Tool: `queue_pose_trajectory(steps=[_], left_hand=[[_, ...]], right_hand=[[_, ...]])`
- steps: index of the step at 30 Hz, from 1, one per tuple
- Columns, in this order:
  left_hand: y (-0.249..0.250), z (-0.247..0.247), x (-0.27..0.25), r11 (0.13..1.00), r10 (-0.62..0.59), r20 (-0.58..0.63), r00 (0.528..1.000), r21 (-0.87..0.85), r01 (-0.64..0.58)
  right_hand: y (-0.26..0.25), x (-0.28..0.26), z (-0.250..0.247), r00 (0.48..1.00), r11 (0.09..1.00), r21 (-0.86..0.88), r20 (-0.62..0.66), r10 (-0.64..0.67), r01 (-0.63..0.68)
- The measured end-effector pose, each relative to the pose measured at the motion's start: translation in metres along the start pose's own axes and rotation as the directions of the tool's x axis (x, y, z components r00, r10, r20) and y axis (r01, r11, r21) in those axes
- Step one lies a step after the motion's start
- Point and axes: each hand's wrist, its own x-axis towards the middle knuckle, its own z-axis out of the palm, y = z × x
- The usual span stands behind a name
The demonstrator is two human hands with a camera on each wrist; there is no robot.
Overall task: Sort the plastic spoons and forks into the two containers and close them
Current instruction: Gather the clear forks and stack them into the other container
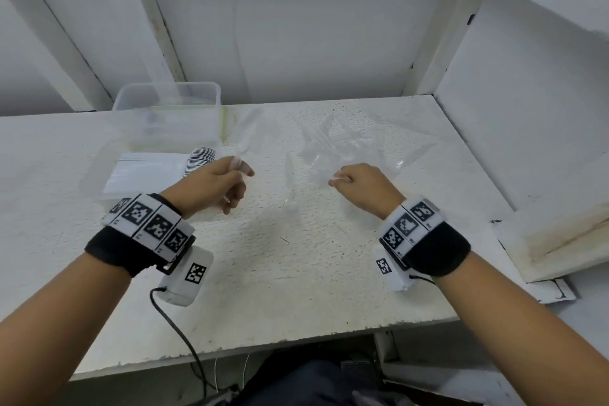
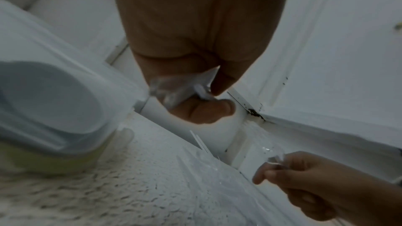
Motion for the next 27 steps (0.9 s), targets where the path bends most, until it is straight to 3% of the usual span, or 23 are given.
queue_pose_trajectory(steps=[3,7,10,13,16,21,24,27], left_hand=[[-0.004,-0.005,-0.005,0.974,-0.053,-0.085,0.995,-0.223,0.033],[-0.009,-0.007,-0.011,0.94,-0.102,-0.086,0.991,-0.335,0.068],[-0.015,-0.007,-0.015,0.928,-0.113,-0.082,0.99,-0.366,0.075],[-0.019,-0.007,-0.018,0.921,-0.116,-0.083,0.99,-0.383,0.076],[-0.024,-0.01,-0.02,0.911,-0.105,-0.096,0.99,-0.409,0.057],[-0.027,-0.012,-0.023,0.88,-0.108,-0.139,0.984,-0.475,0.03],[-0.026,-0.009,-0.022,0.871,-0.128,-0.158,0.979,-0.49,0.034],[-0.022,0.0,-0.02,0.863,-0.14,-0.151,0.978,-0.503,0.046]], right_hand=[[-0.02,0.026,0.007,0.98,0.952,-0.261,0.158,-0.122,0.161],[-0.037,0.054,0.024,0.908,0.647,-0.648,0.371,-0.195,0.403],[-0.041,0.062,0.036,0.868,0.466,-0.736,0.457,-0.194,0.491],[-0.043,0.064,0.042,0.83,0.389,-0.734,0.51,-0.225,0.557],[-0.041,0.057,0.044,0.779,0.377,-0.685,0.5,-0.378,0.623],[-0.036,0.043,0.035,0.695,0.58,-0.424,0.19,-0.694,0.696],[-0.043,0.031,0.028,0.746,0.74,-0.151,-0.025,-0.665,0.655],[-0.054,0.018,0.023,0.876,0.849,0.223,-0.173,-0.45,0.48]])
